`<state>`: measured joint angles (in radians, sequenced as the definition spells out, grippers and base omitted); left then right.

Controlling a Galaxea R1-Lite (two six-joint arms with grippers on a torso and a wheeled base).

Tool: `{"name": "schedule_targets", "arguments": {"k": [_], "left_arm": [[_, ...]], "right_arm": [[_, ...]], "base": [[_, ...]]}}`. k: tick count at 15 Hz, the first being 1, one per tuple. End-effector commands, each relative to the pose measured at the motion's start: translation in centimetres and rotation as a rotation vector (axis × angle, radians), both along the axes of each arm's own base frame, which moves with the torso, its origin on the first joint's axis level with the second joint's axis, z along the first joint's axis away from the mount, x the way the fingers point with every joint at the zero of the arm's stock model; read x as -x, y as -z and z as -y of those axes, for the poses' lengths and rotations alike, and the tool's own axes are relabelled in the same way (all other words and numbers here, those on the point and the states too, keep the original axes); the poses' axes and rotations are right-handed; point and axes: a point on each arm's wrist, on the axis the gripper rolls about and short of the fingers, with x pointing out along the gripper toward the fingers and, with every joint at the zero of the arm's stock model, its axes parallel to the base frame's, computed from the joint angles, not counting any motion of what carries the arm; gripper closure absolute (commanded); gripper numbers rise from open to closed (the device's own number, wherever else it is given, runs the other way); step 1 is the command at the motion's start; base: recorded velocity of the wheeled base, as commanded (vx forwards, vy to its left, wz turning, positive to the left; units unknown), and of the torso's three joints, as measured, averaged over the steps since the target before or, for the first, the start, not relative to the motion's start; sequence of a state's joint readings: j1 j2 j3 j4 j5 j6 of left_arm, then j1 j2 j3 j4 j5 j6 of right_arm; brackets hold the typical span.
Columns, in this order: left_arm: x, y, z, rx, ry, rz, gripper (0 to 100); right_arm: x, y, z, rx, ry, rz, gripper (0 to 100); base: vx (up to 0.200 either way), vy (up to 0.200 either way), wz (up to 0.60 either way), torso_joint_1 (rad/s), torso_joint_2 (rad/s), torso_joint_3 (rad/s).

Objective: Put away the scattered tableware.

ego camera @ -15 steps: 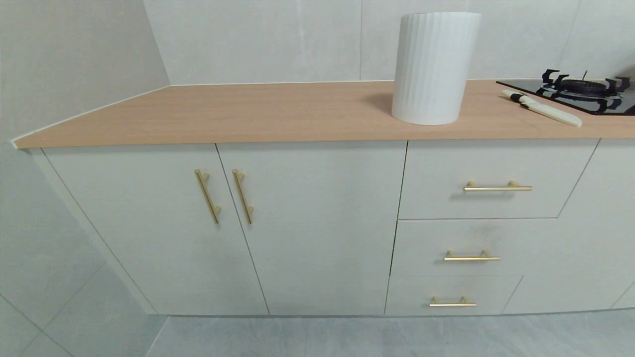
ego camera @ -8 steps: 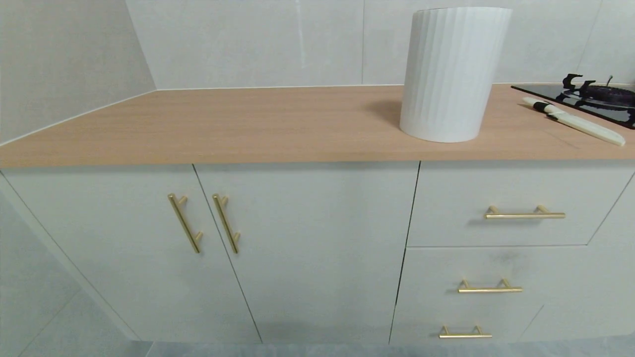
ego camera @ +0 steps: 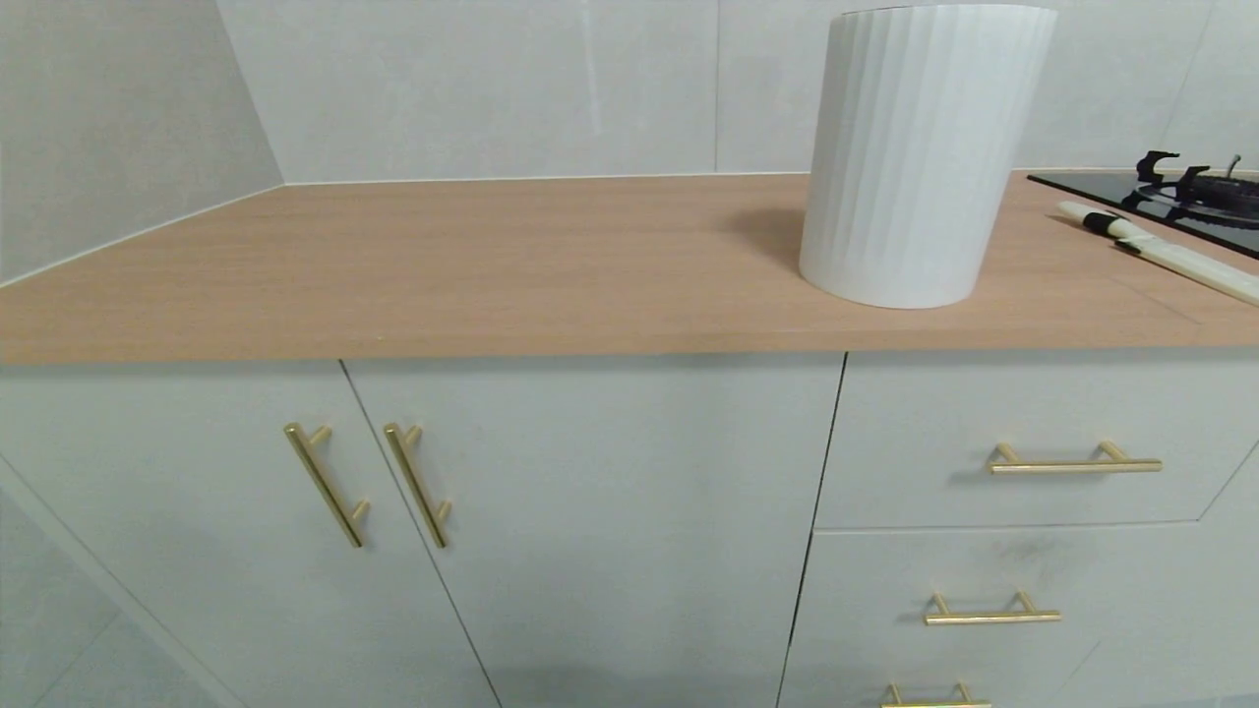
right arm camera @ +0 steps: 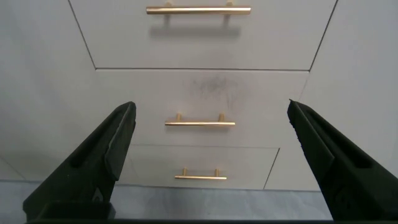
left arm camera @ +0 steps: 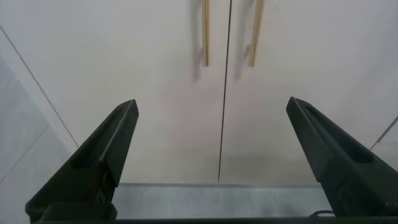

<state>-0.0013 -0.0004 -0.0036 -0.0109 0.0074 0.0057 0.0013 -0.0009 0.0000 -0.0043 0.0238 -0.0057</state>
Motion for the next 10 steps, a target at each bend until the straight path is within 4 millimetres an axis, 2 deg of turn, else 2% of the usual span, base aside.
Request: {"name": "schedule_targets", "arguments": {"k": [1,10], "left_arm": [[-0.01,0.02,0.00,0.000,0.000,-0.001,0],[-0.01,0.02,0.00,0.000,0.000,-0.001,0]], "right_arm": [[-0.01,-0.01,0.00,0.000,-0.001,0.000,0],[-0.01,-0.01,0.00,0.000,0.001,0.000,0]], "base": [[0.000,0.000,0.00,0.000,0.00,0.000],[0.000,0.000,0.00,0.000,0.00,0.000]]}}
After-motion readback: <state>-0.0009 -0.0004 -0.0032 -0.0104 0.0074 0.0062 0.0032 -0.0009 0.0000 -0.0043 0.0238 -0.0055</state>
